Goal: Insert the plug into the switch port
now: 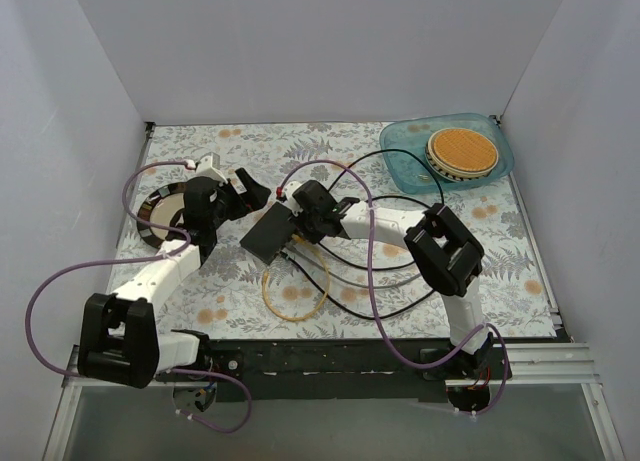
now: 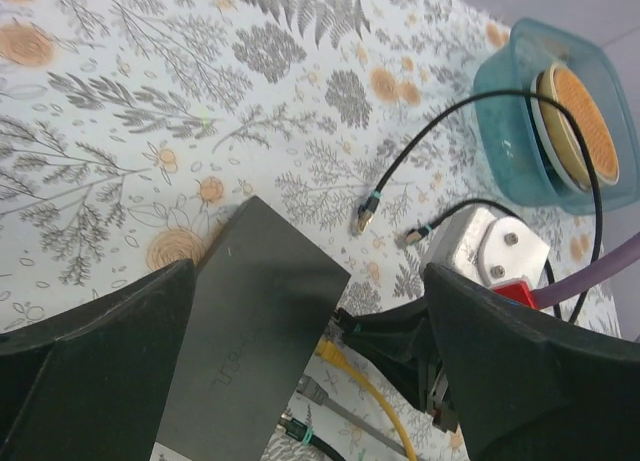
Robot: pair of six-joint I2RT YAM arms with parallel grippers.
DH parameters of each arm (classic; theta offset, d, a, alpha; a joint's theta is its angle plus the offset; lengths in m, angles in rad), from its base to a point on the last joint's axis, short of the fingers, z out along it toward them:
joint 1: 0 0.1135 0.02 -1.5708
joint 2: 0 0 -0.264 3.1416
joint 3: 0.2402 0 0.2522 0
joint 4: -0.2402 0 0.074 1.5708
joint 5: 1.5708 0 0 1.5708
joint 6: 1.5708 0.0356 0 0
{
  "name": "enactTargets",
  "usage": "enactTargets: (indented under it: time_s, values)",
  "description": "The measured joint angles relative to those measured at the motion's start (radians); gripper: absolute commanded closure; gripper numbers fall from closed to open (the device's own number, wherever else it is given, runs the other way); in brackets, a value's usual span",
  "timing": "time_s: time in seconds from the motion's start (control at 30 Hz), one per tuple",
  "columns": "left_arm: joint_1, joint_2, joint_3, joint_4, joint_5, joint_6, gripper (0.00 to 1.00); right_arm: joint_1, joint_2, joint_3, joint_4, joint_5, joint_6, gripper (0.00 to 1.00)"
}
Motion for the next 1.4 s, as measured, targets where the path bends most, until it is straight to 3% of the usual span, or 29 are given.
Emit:
enactTargets:
  time_s: [0.4, 0.67, 0.97, 1.4]
  values:
    - [0.0, -0.064, -0.024, 0.01, -0.113, -0.013, 0.02, 0.0, -0.073, -0.012, 0.05, 0.004, 0.014, 0.43]
    - [0.0, -0.103, -0.028, 0.008, -0.128, -0.013, 0.02, 0.0, -0.135, -0.076, 0.082, 0.026, 0.032, 0.15]
    - [0.0, -0.14, -0.057, 0.034, -0.121, -0.013, 0.02, -0.001, -0.215, -0.13, 0.114, 0.053, 0.055, 0.03]
    - [0.0, -0.124, -0.056, 0.048, -0.076, -0.013, 0.02, -0.007, -0.325, -0.18, 0.108, 0.135, 0.098, 0.02]
